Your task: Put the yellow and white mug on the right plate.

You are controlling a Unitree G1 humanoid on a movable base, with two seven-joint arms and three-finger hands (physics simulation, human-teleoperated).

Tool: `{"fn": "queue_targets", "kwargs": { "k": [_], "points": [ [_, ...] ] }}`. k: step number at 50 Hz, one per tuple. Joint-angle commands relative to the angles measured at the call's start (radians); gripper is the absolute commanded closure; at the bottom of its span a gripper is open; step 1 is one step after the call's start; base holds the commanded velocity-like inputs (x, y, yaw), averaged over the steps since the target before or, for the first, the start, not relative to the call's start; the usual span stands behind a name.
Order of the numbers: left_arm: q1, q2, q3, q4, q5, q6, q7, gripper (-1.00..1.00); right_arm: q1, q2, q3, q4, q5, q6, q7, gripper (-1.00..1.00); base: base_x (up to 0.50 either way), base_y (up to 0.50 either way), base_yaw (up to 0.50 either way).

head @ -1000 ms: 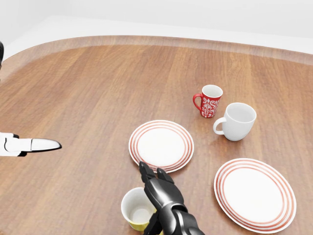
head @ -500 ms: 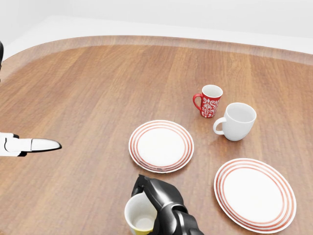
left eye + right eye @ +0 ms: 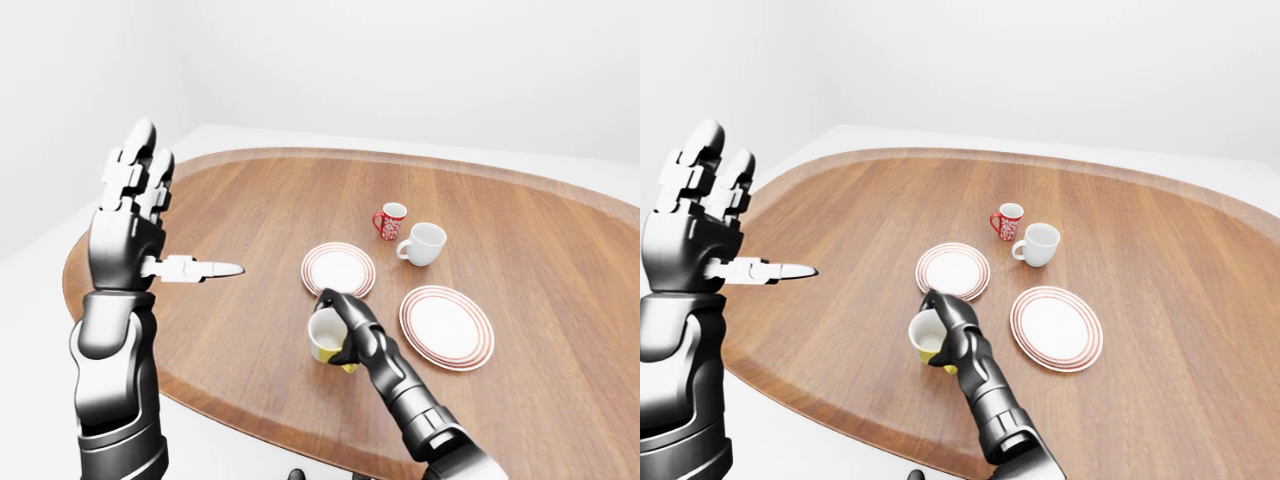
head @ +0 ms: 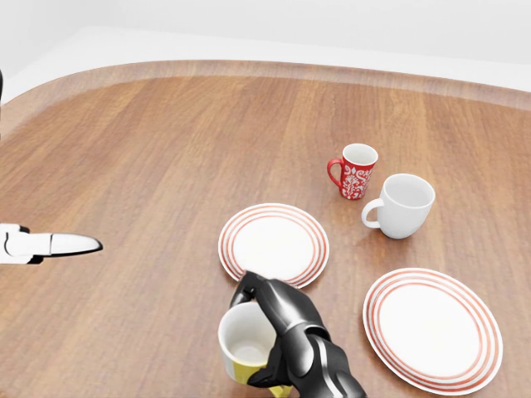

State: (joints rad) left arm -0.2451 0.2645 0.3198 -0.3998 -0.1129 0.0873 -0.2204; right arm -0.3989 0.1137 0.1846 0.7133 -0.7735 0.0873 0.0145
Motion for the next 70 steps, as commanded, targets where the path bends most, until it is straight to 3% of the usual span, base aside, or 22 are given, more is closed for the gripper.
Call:
{"fn": "queue_targets", "kwargs": {
  "k": [1, 35, 70],
  "points": [
    [-0.001, 0.002, 0.003, -0.005, -0.003, 0.000, 0.000, -0.89, 0.008, -0.022, -0.013, -0.089, -0.035, 0.000, 0.039, 1.00, 0.00, 0.00, 0.00],
    [-0.002, 0.004, 0.005, -0.002, -0.005, 0.000, 0.002, -0.89, -0.062, -0.119, -0.090, -0.167, 0.024, 0.000, 0.102, 1.00, 0.00, 0.00, 0.00],
    [0.003, 0.000, 0.002, 0.000, -0.001, 0.000, 0.000, -0.89, -0.143, -0.245, -0.173, -0.039, 0.104, 0.000, 0.076, 1.00, 0.00, 0.00, 0.00]
  ]
}}
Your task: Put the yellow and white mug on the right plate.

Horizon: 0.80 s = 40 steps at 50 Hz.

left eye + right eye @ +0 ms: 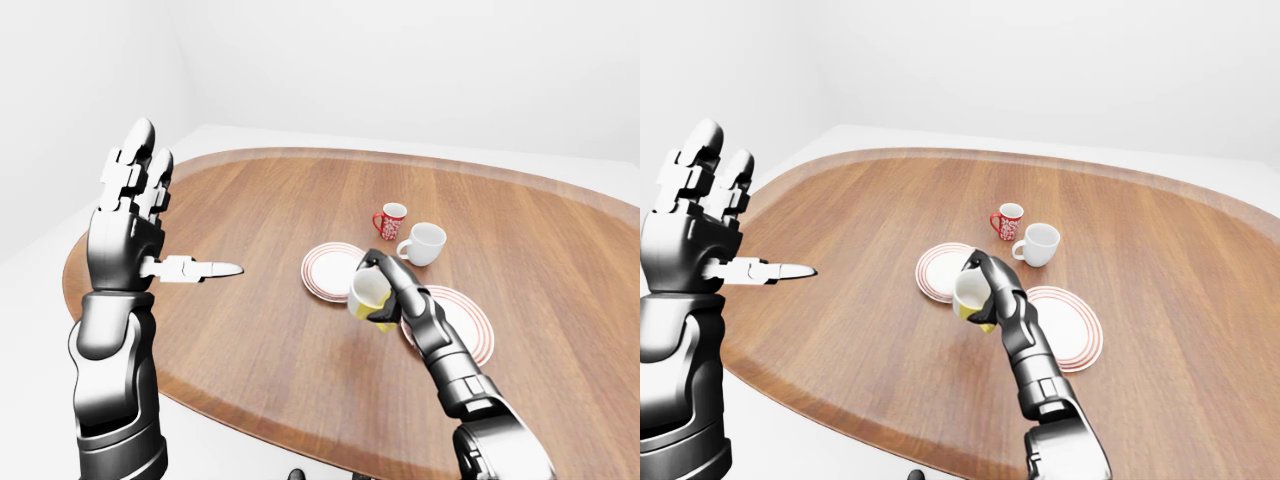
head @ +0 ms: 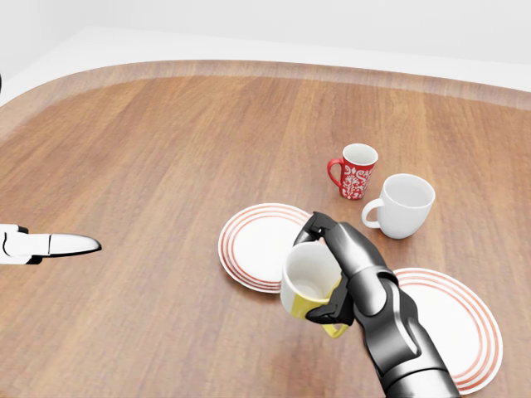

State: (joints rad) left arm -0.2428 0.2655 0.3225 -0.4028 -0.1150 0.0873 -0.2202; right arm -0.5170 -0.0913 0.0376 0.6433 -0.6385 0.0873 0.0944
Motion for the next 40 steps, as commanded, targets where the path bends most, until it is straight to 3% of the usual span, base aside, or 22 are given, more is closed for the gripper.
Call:
{"fn": "queue_targets", "kwargs": {
  "k": [1, 40],
  "points": [
    [0.000, 0.000, 0.000, 0.003, 0.001, 0.000, 0.000, -0.89, -0.031, -0.047, -0.030, 0.042, -0.027, 0.000, -0.006, 1.00, 0.00, 0.00, 0.00],
    [0.006, -0.006, -0.007, 0.012, 0.013, 0.000, -0.003, -0.89, -0.088, -0.224, -0.114, 0.171, 0.031, 0.000, 0.012, 1.00, 0.00, 0.00, 0.00]
  ]
}}
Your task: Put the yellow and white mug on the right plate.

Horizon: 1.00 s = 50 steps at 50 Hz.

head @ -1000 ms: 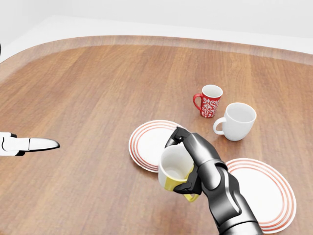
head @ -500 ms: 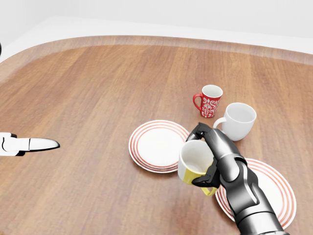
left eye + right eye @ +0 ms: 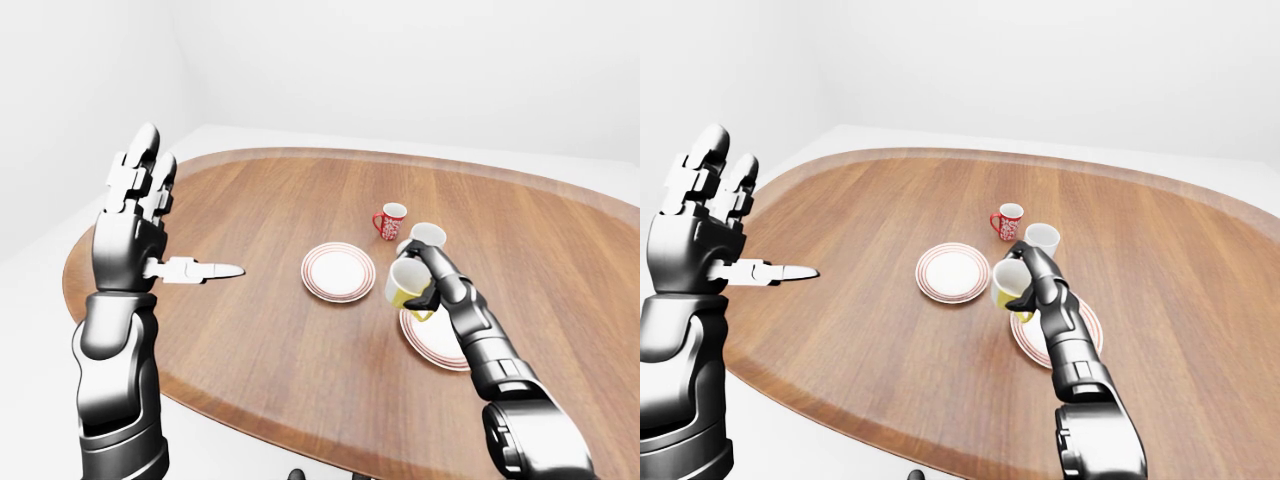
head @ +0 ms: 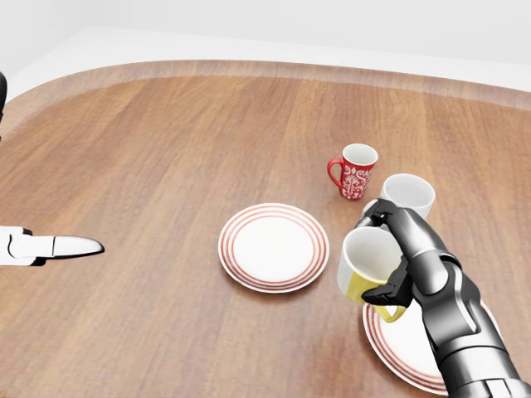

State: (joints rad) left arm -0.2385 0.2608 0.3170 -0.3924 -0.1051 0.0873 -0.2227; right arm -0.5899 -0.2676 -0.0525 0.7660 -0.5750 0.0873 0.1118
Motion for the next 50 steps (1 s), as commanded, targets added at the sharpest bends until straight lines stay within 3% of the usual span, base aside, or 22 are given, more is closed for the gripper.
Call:
{"fn": "queue_targets", "kwargs": {
  "k": [1, 16, 34, 38, 50],
  "points": [
    [0.002, -0.002, -0.002, 0.002, 0.003, 0.000, -0.001, -0.89, -0.019, -0.052, -0.025, 0.061, -0.031, 0.000, -0.010, 1.00, 0.00, 0.00, 0.00],
    [0.003, -0.003, -0.001, -0.003, 0.004, 0.000, -0.003, -0.89, -0.060, -0.111, -0.038, 0.217, 0.008, -0.004, -0.063, 1.00, 0.00, 0.00, 0.00],
    [0.004, -0.004, -0.002, -0.005, 0.006, 0.000, -0.003, -0.89, -0.103, -0.166, -0.044, 0.358, 0.055, -0.067, -0.115, 1.00, 0.00, 0.00, 0.00],
    [0.005, -0.004, -0.003, 0.000, 0.007, 0.000, -0.004, -0.89, -0.120, -0.175, -0.042, 0.409, 0.059, -0.094, -0.140, 1.00, 0.00, 0.00, 0.00],
    [0.006, -0.005, -0.004, -0.001, 0.010, 0.000, -0.004, -0.89, -0.131, -0.213, -0.044, 0.455, 0.058, -0.107, -0.149, 1.00, 0.00, 0.00, 0.00]
  ]
}}
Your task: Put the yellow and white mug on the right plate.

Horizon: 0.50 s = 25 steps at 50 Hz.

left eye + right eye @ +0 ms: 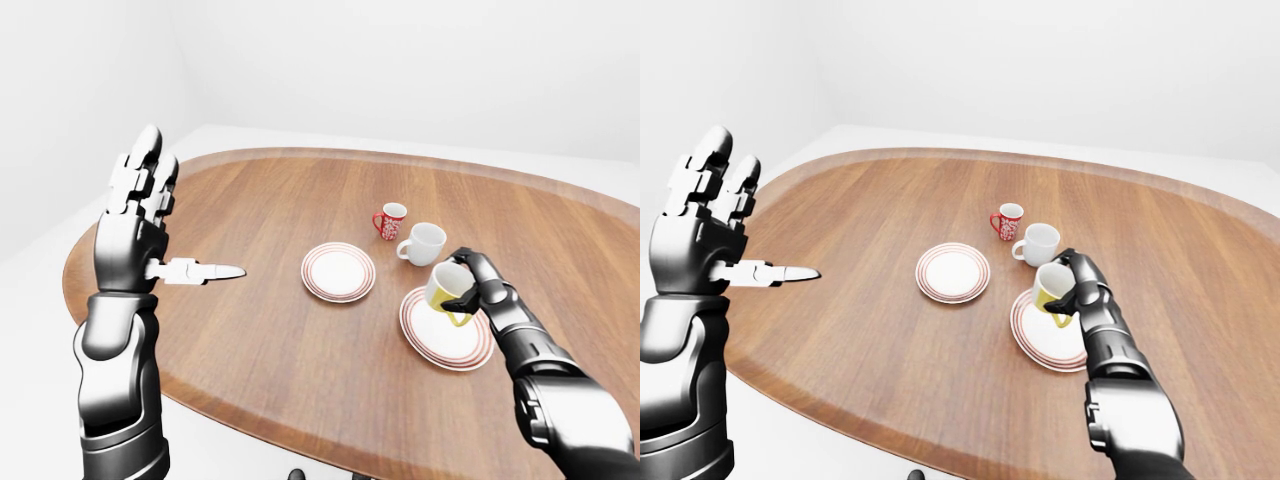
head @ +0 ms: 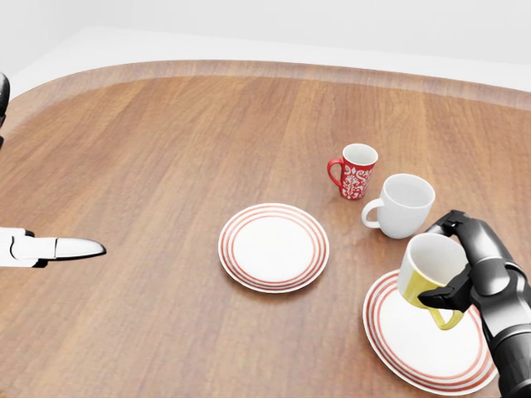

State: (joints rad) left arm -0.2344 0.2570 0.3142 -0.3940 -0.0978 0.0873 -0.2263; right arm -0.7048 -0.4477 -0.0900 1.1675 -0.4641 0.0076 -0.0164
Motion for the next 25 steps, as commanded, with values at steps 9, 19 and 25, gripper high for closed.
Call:
{"fn": "queue_targets", "kwargs": {
  "k": [9, 19, 25],
  "points": [
    [0.004, -0.003, -0.003, 0.001, 0.006, 0.000, -0.002, -0.89, -0.014, -0.060, -0.014, 0.086, -0.047, -0.032, -0.034, 1.00, 0.00, 0.00, 0.00],
    [0.006, -0.005, -0.004, 0.003, 0.008, 0.000, -0.003, -0.89, -0.010, -0.081, -0.021, 0.099, -0.040, -0.034, -0.039, 1.00, 0.00, 0.00, 0.00],
    [0.007, -0.005, -0.004, -0.001, 0.008, 0.000, -0.003, -0.89, -0.006, -0.088, -0.024, 0.105, -0.037, -0.036, -0.042, 1.00, 0.00, 0.00, 0.00]
  ]
}}
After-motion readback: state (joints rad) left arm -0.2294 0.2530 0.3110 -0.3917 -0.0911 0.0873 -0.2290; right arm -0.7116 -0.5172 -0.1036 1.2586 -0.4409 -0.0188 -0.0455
